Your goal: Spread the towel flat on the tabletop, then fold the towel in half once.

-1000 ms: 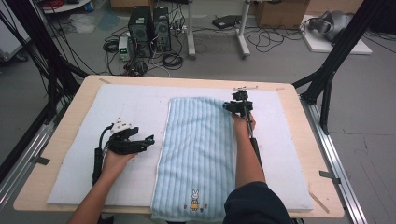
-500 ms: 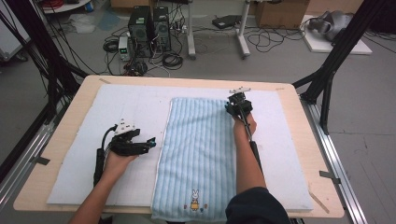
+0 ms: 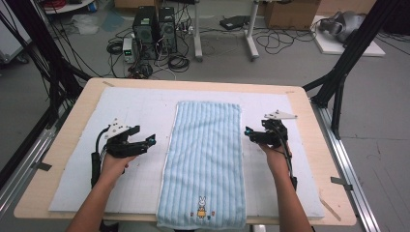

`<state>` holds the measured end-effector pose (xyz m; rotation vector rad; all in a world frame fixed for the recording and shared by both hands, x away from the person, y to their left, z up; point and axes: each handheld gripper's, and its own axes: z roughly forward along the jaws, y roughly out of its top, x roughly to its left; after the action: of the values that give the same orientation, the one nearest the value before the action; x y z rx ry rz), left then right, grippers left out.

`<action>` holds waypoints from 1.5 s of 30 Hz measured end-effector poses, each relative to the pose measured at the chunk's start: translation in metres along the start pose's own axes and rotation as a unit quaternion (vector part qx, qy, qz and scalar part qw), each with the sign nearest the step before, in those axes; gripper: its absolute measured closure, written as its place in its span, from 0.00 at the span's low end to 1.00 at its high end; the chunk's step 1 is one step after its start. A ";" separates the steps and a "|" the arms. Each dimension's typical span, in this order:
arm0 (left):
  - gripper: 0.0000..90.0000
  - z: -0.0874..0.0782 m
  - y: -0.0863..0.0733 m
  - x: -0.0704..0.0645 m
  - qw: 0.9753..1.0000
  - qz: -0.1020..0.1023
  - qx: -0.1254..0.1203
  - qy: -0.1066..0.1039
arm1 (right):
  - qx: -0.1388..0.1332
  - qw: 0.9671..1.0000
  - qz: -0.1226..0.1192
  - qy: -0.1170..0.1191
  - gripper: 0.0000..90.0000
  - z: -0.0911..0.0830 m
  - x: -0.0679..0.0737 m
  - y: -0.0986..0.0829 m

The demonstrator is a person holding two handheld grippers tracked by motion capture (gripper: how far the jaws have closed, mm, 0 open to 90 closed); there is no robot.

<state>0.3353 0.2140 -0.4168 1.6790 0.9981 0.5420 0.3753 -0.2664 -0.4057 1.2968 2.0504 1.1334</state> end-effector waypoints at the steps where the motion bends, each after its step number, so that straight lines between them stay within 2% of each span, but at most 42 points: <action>1: 0.27 -0.002 0.001 0.001 1.000 -0.002 -0.001 -0.004 | -0.004 1.000 -0.002 -0.001 0.17 -0.006 0.001 -0.004; 3: 0.27 -0.006 0.002 0.004 1.000 -0.009 -0.002 -0.010 | 0.000 1.000 -0.004 0.019 0.13 -0.015 0.002 -0.009; 6: 0.23 -0.012 0.004 0.005 1.000 -0.021 -0.015 -0.019 | -0.019 0.998 -0.004 0.054 0.13 -0.030 0.004 -0.017; 10: 0.23 -0.012 0.006 0.003 0.999 -0.016 -0.019 -0.028 | -0.036 0.997 -0.029 0.063 0.13 -0.045 0.011 -0.032; 12: 0.23 -0.011 0.006 0.002 0.999 -0.014 -0.014 -0.029 | -0.042 0.996 -0.031 0.070 0.13 -0.050 0.013 -0.039; 19: 0.23 -0.015 0.008 0.002 1.000 -0.020 -0.008 -0.022 | -0.035 0.997 -0.008 0.069 0.13 -0.053 0.013 -0.044; 20: 0.23 -0.016 0.008 0.002 0.999 -0.024 -0.007 -0.022 | -0.037 0.997 -0.009 0.069 0.13 -0.053 0.013 -0.044; 24: 0.23 -0.018 0.011 0.000 0.999 -0.020 -0.006 -0.024 | -0.039 0.997 -0.018 0.066 0.13 -0.053 0.014 -0.041; 28: 0.23 -0.017 0.011 0.000 0.999 -0.020 -0.004 -0.027 | -0.045 0.997 -0.015 0.065 0.13 -0.054 0.015 -0.038; 29: 0.23 -0.016 0.011 0.000 0.999 -0.024 -0.003 -0.026 | -0.044 0.997 -0.014 0.065 0.13 -0.053 0.015 -0.038; 31: 0.23 -0.015 0.010 -0.001 0.999 -0.025 -0.001 -0.028 | -0.035 0.997 -0.009 0.064 0.13 -0.051 0.015 -0.038; 34: 0.23 -0.011 0.009 -0.003 0.999 -0.022 0.010 -0.028 | -0.023 0.998 0.012 0.061 0.15 -0.046 0.015 -0.039; 39: 0.25 -0.004 0.008 -0.011 0.999 -0.011 0.025 -0.029 | -0.002 0.998 0.027 0.055 0.15 -0.042 0.022 -0.044; 40: 0.25 -0.001 0.007 -0.012 0.999 -0.013 0.028 -0.032 | 0.002 0.998 0.028 0.057 0.17 -0.041 0.023 -0.045; 45: 0.34 0.013 0.004 -0.016 0.998 -0.022 0.041 -0.043 | 0.025 0.997 0.035 0.059 0.49 -0.038 0.029 -0.047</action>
<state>0.3378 0.1934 -0.4159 1.7344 1.0043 0.4022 0.3102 -0.2662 -0.4224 1.3644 2.1463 1.2224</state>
